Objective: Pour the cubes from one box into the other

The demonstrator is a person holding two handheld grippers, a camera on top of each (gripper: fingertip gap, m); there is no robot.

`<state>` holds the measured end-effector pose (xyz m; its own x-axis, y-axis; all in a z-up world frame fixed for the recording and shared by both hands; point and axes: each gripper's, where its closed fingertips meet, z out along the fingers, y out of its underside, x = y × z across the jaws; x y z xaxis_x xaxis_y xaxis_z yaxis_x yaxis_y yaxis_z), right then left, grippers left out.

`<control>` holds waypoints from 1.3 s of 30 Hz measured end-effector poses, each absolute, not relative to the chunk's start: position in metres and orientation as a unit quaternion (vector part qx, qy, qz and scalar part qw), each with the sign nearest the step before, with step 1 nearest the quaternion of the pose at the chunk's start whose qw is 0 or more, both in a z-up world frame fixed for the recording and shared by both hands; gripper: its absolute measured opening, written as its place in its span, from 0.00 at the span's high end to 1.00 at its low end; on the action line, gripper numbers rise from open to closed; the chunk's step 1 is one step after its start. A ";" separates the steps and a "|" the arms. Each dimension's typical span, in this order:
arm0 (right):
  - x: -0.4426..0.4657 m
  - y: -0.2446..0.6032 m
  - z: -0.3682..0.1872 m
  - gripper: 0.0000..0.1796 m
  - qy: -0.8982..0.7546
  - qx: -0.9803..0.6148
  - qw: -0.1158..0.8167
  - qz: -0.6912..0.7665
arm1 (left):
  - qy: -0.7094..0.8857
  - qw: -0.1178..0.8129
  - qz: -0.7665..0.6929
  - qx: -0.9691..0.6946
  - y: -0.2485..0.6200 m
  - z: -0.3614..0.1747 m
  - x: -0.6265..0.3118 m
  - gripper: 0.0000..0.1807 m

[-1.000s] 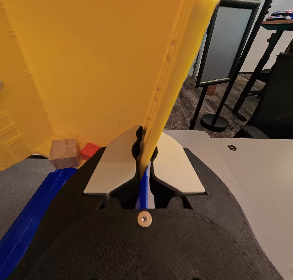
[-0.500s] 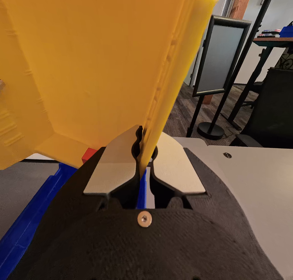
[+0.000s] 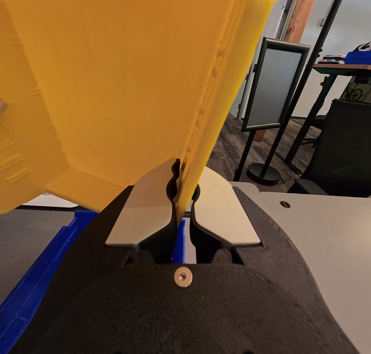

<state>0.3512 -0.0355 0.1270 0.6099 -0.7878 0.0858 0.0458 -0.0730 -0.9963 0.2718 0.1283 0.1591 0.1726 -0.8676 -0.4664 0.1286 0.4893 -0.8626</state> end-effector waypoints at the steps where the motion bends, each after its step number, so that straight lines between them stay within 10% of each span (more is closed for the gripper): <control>1: 0.351 -0.035 0.127 0.97 0.285 -0.650 0.619 -0.337 | 0.529 0.682 -0.365 -0.349 0.128 0.159 0.271 0.95; 39: 0.338 -0.032 0.128 0.95 0.299 -0.688 0.591 -0.297 | 0.527 0.634 -0.392 -0.408 0.133 0.161 0.264 0.96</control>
<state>0.3379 -0.0318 0.1282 0.6446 -0.7624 0.0561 -0.0590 -0.1227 -0.9907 0.2640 0.1326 0.1615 0.1365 -0.9275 -0.3481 0.0662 0.3592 -0.9309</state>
